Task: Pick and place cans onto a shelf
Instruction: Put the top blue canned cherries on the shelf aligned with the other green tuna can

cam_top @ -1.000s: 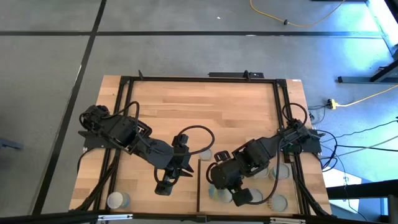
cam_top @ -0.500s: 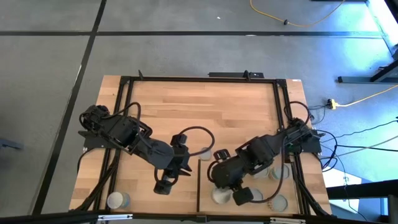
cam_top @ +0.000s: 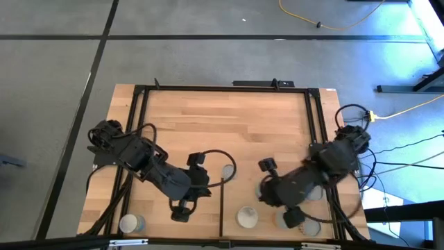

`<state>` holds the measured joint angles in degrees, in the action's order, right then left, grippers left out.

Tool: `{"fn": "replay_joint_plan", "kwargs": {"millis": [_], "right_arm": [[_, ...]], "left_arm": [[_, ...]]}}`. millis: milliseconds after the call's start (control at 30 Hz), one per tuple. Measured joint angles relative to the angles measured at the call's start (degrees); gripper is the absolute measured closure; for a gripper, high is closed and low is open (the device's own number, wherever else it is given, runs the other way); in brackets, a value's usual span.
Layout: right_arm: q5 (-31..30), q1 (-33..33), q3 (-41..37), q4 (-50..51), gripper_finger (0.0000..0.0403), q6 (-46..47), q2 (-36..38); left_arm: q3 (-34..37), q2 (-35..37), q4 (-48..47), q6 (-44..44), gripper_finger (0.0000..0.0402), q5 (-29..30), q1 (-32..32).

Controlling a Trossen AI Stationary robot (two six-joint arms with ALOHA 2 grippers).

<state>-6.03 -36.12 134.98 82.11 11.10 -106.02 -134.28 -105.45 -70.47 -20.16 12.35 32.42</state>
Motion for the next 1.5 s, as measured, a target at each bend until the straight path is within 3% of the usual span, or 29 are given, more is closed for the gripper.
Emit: {"fn": "replay_joint_plan", "kwargs": {"millis": [233,467,733,1000,1200,1500], "right_arm": [[-7.98,-7.59,0.00,0.25,0.0400,0.60,4.57],[-14.21,-13.97,0.02,0.54,0.0400,0.58,6.08],[-14.62,-16.28,0.02,0.52,0.0399,2.28,6.06],[-14.57,-16.63,0.02,0.47,0.0399,2.35,6.06],[-14.54,-16.63,0.02,0.30,0.0399,4.80,6.06],[-14.46,-16.63,0.02,-0.15,0.0399,5.16,6.04]], "left_arm": [[0.01,-5.56,1.55,-4.98,0.0400,2.11,0.01],[0.07,-11.77,6.73,-7.74,0.0401,-0.39,0.28],[0.07,-16.27,9.88,-9.36,0.0401,-2.94,1.30],[0.07,-18.10,8.81,-8.78,0.0401,-0.39,1.22],[0.07,-18.12,8.46,-7.30,0.0401,5.00,0.89],[0.11,-21.27,7.69,-6.14,0.0401,2.88,-0.20]]}}
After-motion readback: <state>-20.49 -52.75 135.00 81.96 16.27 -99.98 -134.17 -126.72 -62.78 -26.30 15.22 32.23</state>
